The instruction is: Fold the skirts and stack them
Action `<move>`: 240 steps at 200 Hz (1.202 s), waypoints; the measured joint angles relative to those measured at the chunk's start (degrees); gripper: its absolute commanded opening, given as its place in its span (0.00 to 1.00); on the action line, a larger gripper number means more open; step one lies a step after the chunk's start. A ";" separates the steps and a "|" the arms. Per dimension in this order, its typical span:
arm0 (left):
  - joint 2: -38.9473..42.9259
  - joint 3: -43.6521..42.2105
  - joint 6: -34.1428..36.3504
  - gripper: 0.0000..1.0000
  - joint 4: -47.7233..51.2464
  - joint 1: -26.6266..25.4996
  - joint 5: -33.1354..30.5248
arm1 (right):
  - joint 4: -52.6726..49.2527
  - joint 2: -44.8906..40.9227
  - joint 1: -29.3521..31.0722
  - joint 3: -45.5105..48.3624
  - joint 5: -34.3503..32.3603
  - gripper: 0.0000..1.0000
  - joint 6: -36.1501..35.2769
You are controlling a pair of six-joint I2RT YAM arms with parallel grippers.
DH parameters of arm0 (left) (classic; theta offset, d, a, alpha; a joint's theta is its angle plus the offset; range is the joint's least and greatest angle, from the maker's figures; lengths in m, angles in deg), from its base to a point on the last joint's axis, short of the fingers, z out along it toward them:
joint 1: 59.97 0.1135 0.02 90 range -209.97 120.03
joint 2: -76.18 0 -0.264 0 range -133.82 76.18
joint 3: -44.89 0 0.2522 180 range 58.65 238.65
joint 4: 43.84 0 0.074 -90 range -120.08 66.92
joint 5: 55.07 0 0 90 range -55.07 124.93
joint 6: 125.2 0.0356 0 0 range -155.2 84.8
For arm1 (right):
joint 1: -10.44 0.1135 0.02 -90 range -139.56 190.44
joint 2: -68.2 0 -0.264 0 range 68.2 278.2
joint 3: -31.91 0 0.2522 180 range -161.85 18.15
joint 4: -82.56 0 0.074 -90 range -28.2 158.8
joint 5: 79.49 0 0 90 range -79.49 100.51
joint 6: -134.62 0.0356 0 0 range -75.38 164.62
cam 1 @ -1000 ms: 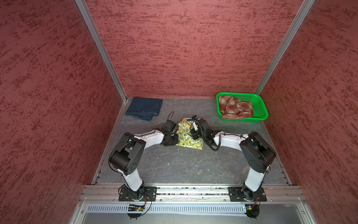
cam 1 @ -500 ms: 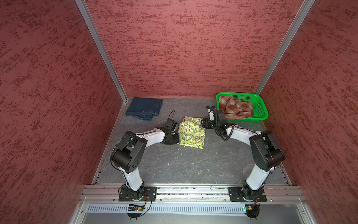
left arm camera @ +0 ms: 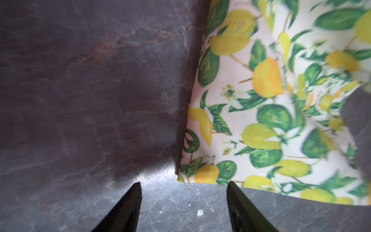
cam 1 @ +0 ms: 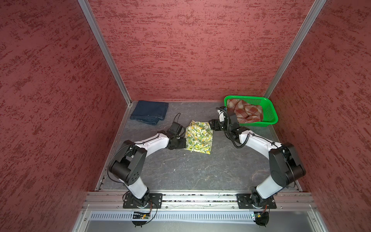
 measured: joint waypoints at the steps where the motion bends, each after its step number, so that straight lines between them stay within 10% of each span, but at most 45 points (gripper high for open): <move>1: 0.20 0.00 0.09 0.72 0.00 -0.04 -0.07 | 0.00 -0.04 0.04 0.07 0.00 0.76 -0.02; 140: 7.06 -1.20 1.92 0.71 -0.96 -5.66 -5.22 | -0.24 6.34 8.55 2.67 -3.19 0.83 -8.44; 180: 8.22 -1.49 2.01 0.71 -1.31 -6.21 -5.29 | -0.04 9.29 8.52 1.16 -5.95 0.27 -10.36; 240: 9.42 -1.49 4.15 0.70 -3.56 -8.31 -4.96 | 0.35 9.75 6.69 -4.50 -5.66 0.09 -10.49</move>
